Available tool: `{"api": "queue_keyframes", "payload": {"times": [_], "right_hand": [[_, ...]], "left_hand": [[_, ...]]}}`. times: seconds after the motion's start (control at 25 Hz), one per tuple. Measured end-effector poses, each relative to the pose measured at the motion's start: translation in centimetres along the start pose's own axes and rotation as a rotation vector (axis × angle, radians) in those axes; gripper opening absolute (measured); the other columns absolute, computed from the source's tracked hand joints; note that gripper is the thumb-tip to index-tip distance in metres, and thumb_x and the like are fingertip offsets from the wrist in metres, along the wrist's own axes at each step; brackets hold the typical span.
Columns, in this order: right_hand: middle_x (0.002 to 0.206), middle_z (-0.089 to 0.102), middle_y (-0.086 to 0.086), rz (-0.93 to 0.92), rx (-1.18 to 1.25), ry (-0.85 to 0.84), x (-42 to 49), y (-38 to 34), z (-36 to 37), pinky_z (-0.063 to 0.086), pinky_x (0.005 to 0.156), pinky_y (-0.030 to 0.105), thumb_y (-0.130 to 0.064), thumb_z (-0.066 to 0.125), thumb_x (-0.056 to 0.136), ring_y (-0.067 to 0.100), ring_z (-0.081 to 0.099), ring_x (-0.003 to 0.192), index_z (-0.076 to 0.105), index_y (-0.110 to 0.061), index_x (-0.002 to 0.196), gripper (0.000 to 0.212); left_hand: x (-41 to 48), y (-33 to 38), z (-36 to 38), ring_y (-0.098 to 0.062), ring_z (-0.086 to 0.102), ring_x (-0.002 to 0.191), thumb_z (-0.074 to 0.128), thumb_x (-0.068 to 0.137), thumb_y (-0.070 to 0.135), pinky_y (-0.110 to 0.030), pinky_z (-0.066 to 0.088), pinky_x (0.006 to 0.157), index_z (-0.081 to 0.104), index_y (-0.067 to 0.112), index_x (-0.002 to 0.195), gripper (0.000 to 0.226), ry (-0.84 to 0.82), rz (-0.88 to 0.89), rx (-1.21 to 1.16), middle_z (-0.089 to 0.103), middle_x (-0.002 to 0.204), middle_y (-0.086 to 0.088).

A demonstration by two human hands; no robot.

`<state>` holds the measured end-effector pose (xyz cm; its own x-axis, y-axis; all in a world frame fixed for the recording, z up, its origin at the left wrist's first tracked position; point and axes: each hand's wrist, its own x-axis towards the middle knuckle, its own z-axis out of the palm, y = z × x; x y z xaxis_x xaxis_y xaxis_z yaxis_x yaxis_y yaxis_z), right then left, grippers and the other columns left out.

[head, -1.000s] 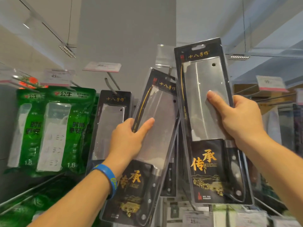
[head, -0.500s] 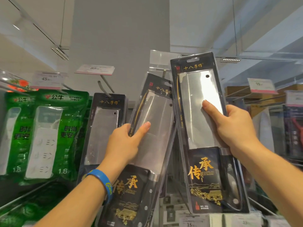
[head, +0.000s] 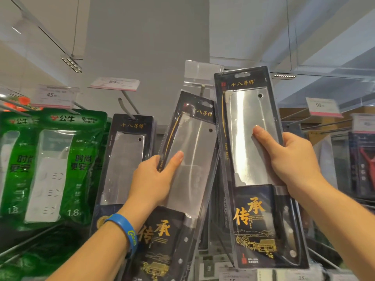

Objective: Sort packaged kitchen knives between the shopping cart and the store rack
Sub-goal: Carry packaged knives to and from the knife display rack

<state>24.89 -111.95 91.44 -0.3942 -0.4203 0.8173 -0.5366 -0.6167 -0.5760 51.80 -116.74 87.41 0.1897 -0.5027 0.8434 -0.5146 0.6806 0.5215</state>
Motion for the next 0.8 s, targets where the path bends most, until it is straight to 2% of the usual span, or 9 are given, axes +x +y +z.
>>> {"api": "queue_keyframes", "payload": {"times": [0.12, 0.16, 0.28, 0.4, 0.48, 0.56, 0.64, 0.72, 0.8], "right_hand": [[0.085, 0.073, 0.014, -0.024, -0.014, 0.000, 0.2, 0.0, -0.1, 0.056, 0.069, 0.051, -0.089, 0.061, 0.065, 0.038, 0.069, 0.082, 0.070, -0.007, 0.088, 0.086], [0.085, 0.072, 0.015, -0.029, -0.017, 0.001, 0.2, 0.0, -0.1, 0.055, 0.066, 0.050, -0.089, 0.060, 0.065, 0.039, 0.068, 0.082, 0.070, -0.006, 0.087, 0.086], [0.087, 0.072, 0.018, -0.034, -0.027, 0.000, 0.1, 0.1, 0.0, 0.055, 0.068, 0.051, -0.090, 0.059, 0.065, 0.040, 0.067, 0.083, 0.069, -0.004, 0.089, 0.090], [0.085, 0.073, 0.006, -0.013, -0.009, -0.021, 0.0, 0.1, 0.1, 0.057, 0.069, 0.049, -0.090, 0.060, 0.063, 0.031, 0.070, 0.079, 0.069, -0.011, 0.088, 0.083], [0.085, 0.073, 0.011, -0.015, -0.009, -0.018, 0.1, -0.1, 0.2, 0.057, 0.067, 0.049, -0.090, 0.060, 0.064, 0.030, 0.069, 0.076, 0.069, -0.009, 0.088, 0.085], [0.085, 0.071, 0.015, -0.033, -0.020, -0.006, 0.3, -0.2, 0.4, 0.052, 0.061, 0.045, -0.090, 0.059, 0.067, 0.033, 0.066, 0.075, 0.068, -0.007, 0.086, 0.086], [0.085, 0.071, 0.014, -0.042, -0.024, -0.004, 0.3, -0.2, 0.5, 0.049, 0.059, 0.042, -0.090, 0.059, 0.067, 0.034, 0.066, 0.076, 0.068, -0.009, 0.085, 0.083], [0.085, 0.070, 0.018, -0.051, -0.035, 0.003, 0.3, -0.1, 0.5, 0.049, 0.060, 0.042, -0.090, 0.059, 0.069, 0.039, 0.065, 0.078, 0.067, -0.005, 0.086, 0.088], [0.084, 0.068, 0.023, -0.061, -0.049, 0.007, 0.3, 0.2, 0.4, 0.047, 0.059, 0.044, -0.092, 0.059, 0.067, 0.040, 0.060, 0.071, 0.065, 0.001, 0.087, 0.095]], "left_hand": [[0.2, -0.4, -0.7, -0.010, 0.057, 0.056, 0.049, 0.072, 0.080, -0.027, 0.042, 0.050, 0.059, 0.012, 0.068, 0.069, 0.001, -0.009, -0.015, 0.061, 0.062, -0.002], [0.2, -0.6, -0.9, -0.009, 0.060, 0.059, 0.050, 0.073, 0.079, -0.025, 0.044, 0.051, 0.062, 0.013, 0.070, 0.067, 0.003, -0.024, -0.034, 0.063, 0.064, -0.002], [0.3, -1.7, -1.0, -0.013, 0.065, 0.067, 0.052, 0.072, 0.080, -0.032, 0.052, 0.061, 0.068, 0.011, 0.076, 0.071, 0.052, -0.072, -0.080, 0.070, 0.071, -0.002], [0.0, -1.8, -1.1, -0.007, 0.063, 0.062, 0.052, 0.072, 0.080, -0.021, 0.041, 0.050, 0.066, 0.012, 0.071, 0.069, 0.058, -0.095, -0.112, 0.070, 0.068, 0.004], [0.0, -1.5, -1.0, -0.005, 0.063, 0.060, 0.053, 0.071, 0.081, -0.013, 0.038, 0.046, 0.065, 0.014, 0.070, 0.068, 0.037, -0.106, -0.131, 0.069, 0.067, 0.009], [0.2, -1.2, -0.8, -0.010, 0.063, 0.062, 0.053, 0.071, 0.081, -0.014, 0.040, 0.048, 0.064, 0.013, 0.071, 0.069, 0.027, -0.090, -0.115, 0.068, 0.066, 0.002], [0.3, -0.8, -0.7, -0.014, 0.062, 0.063, 0.053, 0.074, 0.079, -0.027, 0.049, 0.058, 0.062, 0.009, 0.074, 0.071, -0.003, -0.067, -0.086, 0.067, 0.070, -0.002], [0.0, -0.4, -0.7, -0.005, 0.051, 0.052, 0.052, 0.074, 0.079, -0.022, 0.043, 0.053, 0.054, 0.013, 0.065, 0.067, -0.006, -0.015, -0.045, 0.057, 0.061, 0.002], [-0.4, 0.0, -0.6, -0.007, 0.043, 0.046, 0.050, 0.072, 0.080, -0.020, 0.032, 0.045, 0.046, 0.016, 0.059, 0.065, -0.005, 0.018, 0.001, 0.047, 0.052, 0.004]]}}
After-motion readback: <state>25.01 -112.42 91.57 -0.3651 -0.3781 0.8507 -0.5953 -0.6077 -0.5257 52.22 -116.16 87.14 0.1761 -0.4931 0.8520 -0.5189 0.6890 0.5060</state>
